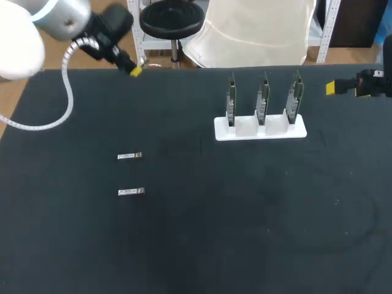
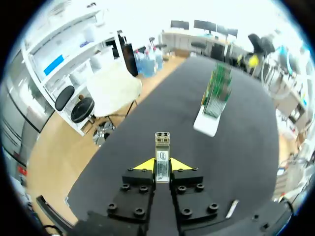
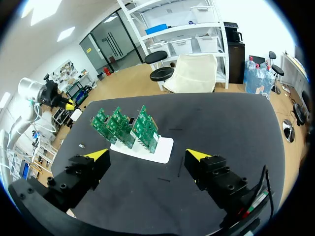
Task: Pick up the optical module with the left hand, and insert it into the network port with the right hand.
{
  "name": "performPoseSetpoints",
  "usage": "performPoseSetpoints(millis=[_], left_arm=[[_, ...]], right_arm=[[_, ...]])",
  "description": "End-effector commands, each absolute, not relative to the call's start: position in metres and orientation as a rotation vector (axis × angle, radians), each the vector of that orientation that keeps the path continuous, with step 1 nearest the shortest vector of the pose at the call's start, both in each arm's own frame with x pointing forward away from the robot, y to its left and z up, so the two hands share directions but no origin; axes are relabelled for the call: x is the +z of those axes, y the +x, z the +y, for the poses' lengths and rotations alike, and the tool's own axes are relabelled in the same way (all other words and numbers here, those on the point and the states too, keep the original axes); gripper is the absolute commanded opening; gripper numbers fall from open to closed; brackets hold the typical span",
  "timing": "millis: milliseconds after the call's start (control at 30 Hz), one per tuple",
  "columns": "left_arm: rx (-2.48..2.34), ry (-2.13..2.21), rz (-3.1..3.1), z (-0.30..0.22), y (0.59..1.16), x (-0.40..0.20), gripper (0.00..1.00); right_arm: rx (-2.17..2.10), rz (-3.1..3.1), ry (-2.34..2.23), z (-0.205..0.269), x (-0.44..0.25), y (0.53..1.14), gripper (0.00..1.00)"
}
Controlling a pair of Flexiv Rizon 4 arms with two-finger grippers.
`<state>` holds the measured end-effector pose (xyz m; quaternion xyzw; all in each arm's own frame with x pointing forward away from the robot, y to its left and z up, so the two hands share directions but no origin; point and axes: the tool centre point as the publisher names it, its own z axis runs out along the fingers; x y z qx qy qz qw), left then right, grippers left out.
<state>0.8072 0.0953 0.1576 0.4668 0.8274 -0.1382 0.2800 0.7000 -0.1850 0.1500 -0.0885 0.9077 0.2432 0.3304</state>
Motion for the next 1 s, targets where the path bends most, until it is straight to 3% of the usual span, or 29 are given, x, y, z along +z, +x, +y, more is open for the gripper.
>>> performPoseSetpoints(millis=[33,633,1000], left_arm=[[-0.693,1.029,1.979,0.092,0.791,0.193,0.0],[-1.053,1.031,1.646,0.003,0.751,0.258,0.0],[-1.112,1.105,1.48,-0.045,0.74,0.253,0.0]], right_arm=[[0.636,2.374,-0.231,-0.185,0.15,0.7,1.0],[0.636,2.374,-0.231,-0.185,0.15,0.7,1.0],[0.636,2.374,-0.231,-0.185,0.15,0.7,1.0]])
